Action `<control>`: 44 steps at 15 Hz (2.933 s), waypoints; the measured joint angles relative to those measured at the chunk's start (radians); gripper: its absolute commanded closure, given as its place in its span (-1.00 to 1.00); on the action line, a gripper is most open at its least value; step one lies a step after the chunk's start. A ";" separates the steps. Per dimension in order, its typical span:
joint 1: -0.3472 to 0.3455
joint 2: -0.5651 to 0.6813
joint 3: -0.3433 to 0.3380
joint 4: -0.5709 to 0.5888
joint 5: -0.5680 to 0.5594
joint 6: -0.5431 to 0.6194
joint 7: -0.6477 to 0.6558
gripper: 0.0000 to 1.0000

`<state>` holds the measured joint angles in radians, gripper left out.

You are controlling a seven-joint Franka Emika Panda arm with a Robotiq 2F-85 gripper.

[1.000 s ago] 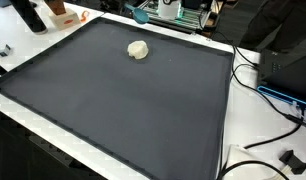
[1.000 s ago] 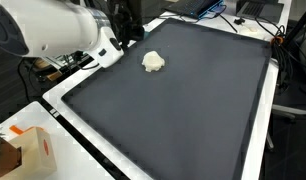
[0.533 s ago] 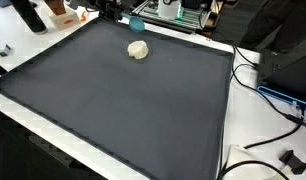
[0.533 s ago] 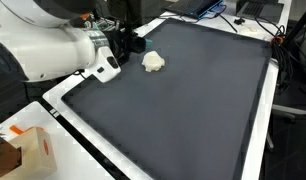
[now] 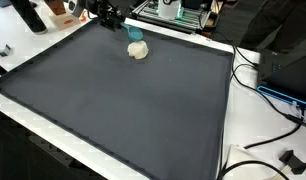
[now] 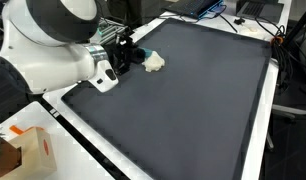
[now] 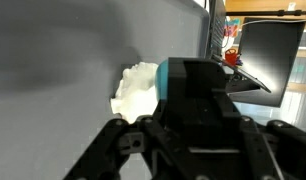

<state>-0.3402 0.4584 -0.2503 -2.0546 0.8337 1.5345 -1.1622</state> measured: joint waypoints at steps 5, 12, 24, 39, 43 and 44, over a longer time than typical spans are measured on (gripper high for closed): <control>-0.007 0.019 0.018 -0.015 0.081 0.003 -0.039 0.50; 0.006 0.060 0.029 -0.011 0.095 0.041 0.013 0.50; 0.036 0.056 0.039 0.021 0.020 0.092 0.125 0.50; 0.005 0.097 0.060 0.062 0.000 0.061 0.103 0.50; 0.009 0.092 0.060 0.062 -0.007 0.068 0.109 0.50; 0.011 0.089 0.061 0.062 -0.010 0.068 0.108 0.50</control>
<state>-0.3294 0.5470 -0.1892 -1.9923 0.8238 1.6024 -1.0540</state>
